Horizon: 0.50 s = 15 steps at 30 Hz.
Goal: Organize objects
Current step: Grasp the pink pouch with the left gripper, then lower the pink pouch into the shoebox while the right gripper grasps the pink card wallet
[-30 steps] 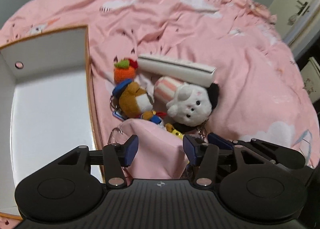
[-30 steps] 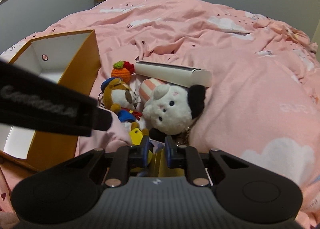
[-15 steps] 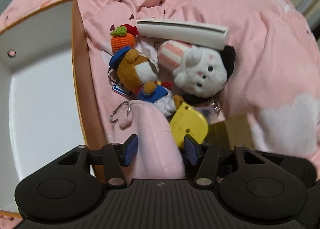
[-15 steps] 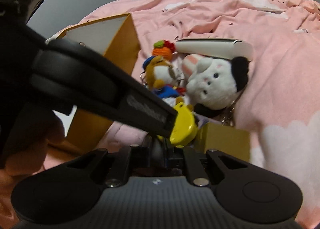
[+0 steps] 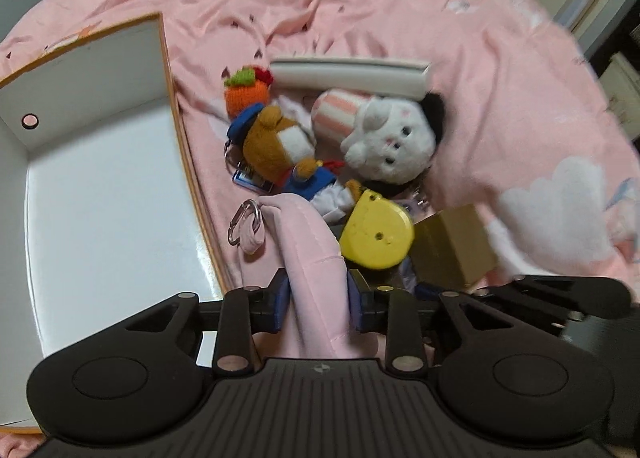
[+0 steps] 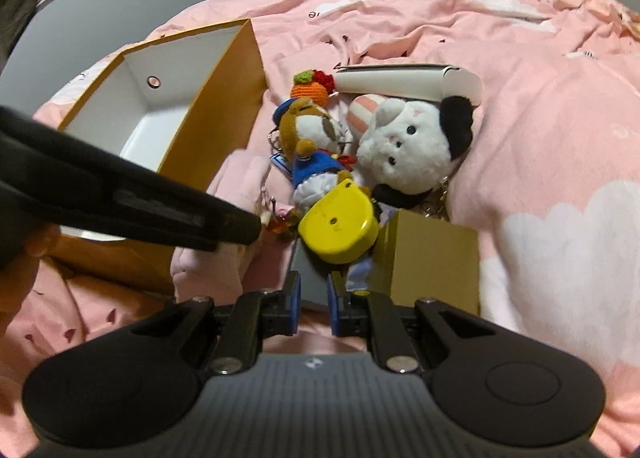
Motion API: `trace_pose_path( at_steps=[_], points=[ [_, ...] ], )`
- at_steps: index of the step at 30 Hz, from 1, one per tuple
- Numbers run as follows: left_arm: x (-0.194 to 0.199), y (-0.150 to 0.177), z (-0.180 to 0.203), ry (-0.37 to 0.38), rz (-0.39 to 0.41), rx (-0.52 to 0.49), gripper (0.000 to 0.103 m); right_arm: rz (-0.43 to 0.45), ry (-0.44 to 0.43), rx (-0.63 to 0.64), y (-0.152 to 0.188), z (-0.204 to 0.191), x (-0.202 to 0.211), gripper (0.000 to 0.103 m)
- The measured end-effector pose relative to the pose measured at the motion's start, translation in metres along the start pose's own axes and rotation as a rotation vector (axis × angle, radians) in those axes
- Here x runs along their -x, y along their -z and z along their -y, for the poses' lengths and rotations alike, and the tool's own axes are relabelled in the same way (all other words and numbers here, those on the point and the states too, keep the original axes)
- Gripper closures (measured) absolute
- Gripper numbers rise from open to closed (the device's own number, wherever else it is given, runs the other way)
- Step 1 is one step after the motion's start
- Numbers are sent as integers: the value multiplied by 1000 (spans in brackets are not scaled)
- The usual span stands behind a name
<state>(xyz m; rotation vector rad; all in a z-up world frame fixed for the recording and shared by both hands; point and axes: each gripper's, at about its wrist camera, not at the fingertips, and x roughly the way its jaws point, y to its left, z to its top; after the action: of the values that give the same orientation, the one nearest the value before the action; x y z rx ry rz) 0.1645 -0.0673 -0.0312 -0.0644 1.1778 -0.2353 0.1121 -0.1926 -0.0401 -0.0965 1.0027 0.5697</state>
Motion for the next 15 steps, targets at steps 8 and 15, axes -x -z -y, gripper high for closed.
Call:
trace_pose_path(
  at_steps=[8, 15],
  points=[
    [82, 7, -27, 164, 237, 66, 70, -31, -36, 48, -1, -20, -1, 74],
    [138, 13, -54, 93, 416, 89, 70, -94, -58, 164, -13, -51, -25, 60]
  ],
)
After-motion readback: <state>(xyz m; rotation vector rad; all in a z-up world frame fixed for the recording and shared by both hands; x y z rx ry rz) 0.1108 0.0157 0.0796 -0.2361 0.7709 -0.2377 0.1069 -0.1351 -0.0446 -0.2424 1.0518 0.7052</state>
